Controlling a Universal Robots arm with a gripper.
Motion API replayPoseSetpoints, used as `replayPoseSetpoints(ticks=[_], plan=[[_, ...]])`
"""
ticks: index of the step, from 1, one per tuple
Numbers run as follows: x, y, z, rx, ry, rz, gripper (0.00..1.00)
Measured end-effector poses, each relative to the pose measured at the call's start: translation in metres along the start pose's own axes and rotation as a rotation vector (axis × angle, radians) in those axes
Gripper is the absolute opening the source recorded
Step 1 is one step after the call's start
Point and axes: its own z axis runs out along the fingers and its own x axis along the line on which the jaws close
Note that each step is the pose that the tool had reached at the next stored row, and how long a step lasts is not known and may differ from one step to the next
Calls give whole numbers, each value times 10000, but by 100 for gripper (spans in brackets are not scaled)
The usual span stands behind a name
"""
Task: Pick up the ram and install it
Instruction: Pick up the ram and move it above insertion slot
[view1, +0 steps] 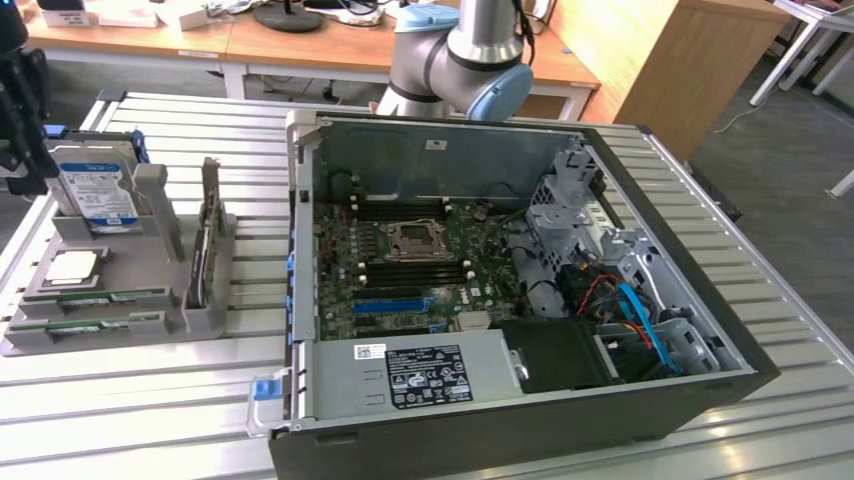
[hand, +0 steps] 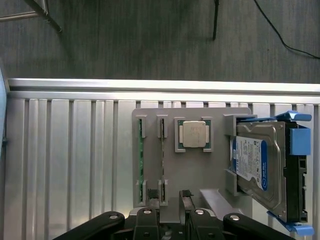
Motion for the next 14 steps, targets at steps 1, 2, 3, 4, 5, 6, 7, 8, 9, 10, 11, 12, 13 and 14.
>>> replayPoseSetpoints(ticks=[1, 2, 3, 4, 5, 6, 7, 8, 9, 10, 11, 12, 13, 14], plan=[[8, 0, 0, 0, 0, -1, 30], [16, 0, 0, 0, -1, -1, 30], [25, 0, 0, 0, 0, 0, 30], [36, 0, 0, -1, 0, -1, 30], [46, 0, 0, 0, 0, -1, 30], [54, 0, 0, 0, 0, -1, 30], [58, 0, 0, -1, 0, -1, 30], [59, 0, 0, 0, -1, 0, 30], [59, 0, 0, 0, 0, 0, 30], [59, 0, 0, 0, -1, 0, 30], [59, 0, 0, 0, -1, 1, 30], [60, 0, 0, 0, 0, -1, 30], [60, 0, 0, 0, 0, -1, 30], [60, 0, 2, -1, 0, 0, 30]])
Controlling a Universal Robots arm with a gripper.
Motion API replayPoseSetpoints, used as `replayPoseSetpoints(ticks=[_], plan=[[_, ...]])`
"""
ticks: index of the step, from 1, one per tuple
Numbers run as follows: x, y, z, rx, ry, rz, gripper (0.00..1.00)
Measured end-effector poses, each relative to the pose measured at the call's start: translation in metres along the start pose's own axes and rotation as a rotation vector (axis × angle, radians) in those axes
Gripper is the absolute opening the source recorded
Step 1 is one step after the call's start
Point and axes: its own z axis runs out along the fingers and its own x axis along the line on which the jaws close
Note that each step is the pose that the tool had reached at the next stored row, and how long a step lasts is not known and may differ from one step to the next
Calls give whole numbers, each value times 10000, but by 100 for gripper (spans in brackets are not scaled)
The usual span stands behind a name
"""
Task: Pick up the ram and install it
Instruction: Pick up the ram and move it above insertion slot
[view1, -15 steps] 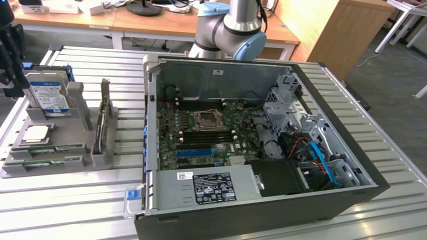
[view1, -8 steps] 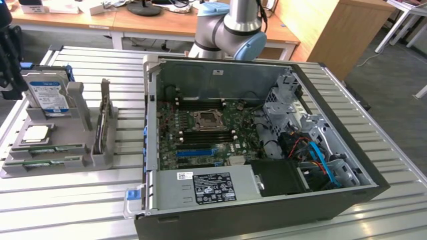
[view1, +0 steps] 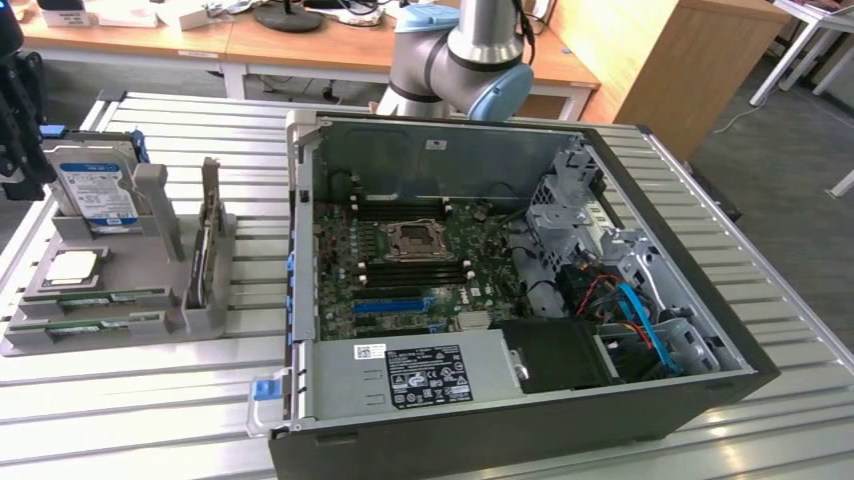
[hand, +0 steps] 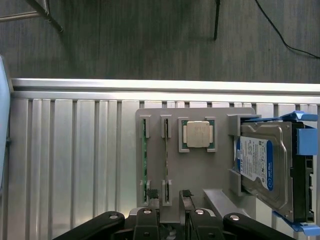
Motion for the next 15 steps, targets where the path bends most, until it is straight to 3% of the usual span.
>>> replayPoseSetpoints(ticks=[15], plan=[[-1, -4, 146, 1, -1, 0, 30]])
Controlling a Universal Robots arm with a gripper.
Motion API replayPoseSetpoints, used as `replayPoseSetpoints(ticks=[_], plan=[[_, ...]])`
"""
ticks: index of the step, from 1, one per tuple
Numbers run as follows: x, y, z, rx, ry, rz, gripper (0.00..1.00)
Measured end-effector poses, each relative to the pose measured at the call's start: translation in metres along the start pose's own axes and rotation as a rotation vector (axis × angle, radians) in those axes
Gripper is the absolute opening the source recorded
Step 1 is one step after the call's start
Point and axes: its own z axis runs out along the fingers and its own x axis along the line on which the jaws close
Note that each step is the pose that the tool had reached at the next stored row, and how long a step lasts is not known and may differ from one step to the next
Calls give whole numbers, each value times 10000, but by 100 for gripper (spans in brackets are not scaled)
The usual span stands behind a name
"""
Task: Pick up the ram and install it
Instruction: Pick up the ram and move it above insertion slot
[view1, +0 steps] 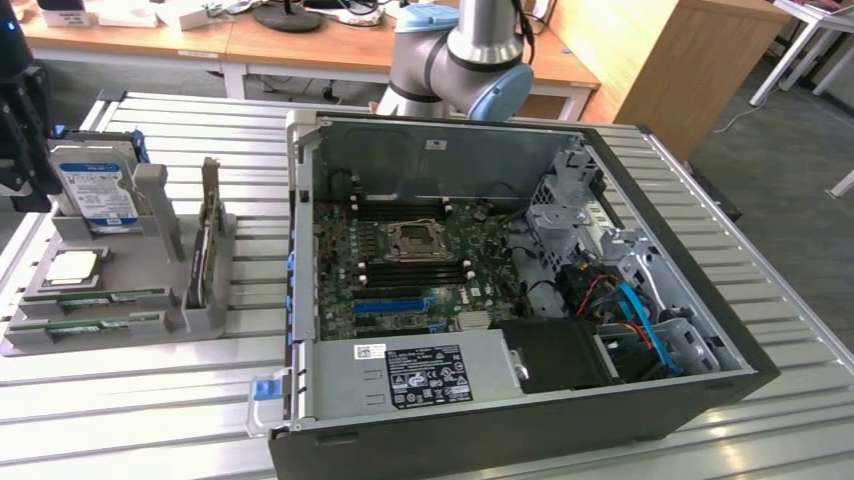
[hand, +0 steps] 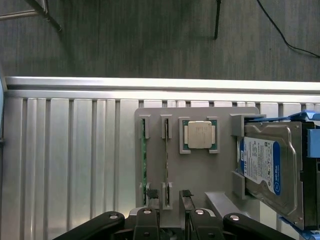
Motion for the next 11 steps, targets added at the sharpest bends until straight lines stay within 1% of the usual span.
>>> replayPoseSetpoints(ticks=[11], plan=[[10, 0, 11, 2, 0, 0, 30]])
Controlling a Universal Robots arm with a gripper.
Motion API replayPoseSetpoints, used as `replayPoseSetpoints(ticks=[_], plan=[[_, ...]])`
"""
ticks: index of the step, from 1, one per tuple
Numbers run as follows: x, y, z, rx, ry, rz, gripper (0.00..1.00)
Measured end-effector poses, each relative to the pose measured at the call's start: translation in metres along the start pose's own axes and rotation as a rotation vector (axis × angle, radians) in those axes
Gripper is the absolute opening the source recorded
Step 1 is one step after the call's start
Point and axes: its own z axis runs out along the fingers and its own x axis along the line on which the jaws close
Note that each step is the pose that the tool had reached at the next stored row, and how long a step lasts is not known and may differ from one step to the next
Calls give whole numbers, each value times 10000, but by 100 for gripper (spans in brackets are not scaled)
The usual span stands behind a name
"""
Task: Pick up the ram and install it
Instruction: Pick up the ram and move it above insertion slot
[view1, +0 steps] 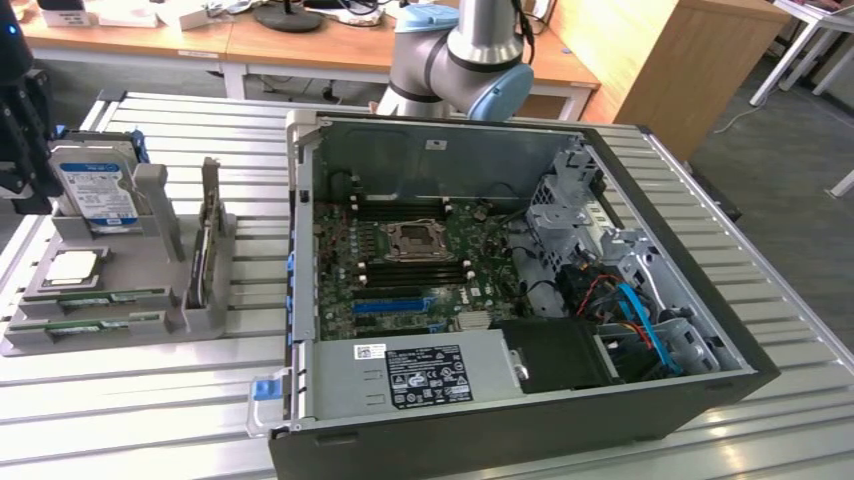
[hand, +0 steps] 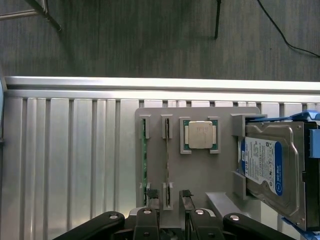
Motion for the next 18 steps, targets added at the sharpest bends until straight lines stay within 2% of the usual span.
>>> replayPoseSetpoints(ticks=[9, 18], plan=[[2, -2, 80, -3, 0, 0, 30], [2, -5, 213, -2, 0, -1, 30]])
